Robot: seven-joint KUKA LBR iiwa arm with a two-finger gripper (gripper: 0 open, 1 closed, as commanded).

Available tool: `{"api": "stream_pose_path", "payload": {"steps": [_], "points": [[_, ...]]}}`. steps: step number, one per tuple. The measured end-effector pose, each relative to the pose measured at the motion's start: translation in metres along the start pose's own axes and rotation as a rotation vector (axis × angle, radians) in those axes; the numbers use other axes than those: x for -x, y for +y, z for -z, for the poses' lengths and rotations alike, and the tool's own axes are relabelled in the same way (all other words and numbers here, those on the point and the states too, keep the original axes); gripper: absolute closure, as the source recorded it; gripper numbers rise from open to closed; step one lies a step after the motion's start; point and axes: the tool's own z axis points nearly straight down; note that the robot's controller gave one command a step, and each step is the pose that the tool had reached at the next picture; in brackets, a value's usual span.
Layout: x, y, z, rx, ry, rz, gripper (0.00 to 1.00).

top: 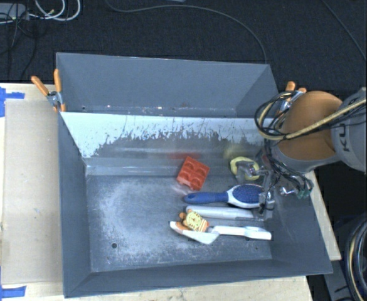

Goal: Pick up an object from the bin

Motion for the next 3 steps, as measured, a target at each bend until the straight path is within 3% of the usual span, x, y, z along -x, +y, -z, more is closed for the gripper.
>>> {"api": "stream_pose_path", "payload": {"steps": [1,3], "points": [[-0.0145,0.008,-0.0004,-0.004,-0.016,0.129,1.0],[-0.015,0.0085,0.0031,-0.003,-0.015,0.13,1.0]]}}
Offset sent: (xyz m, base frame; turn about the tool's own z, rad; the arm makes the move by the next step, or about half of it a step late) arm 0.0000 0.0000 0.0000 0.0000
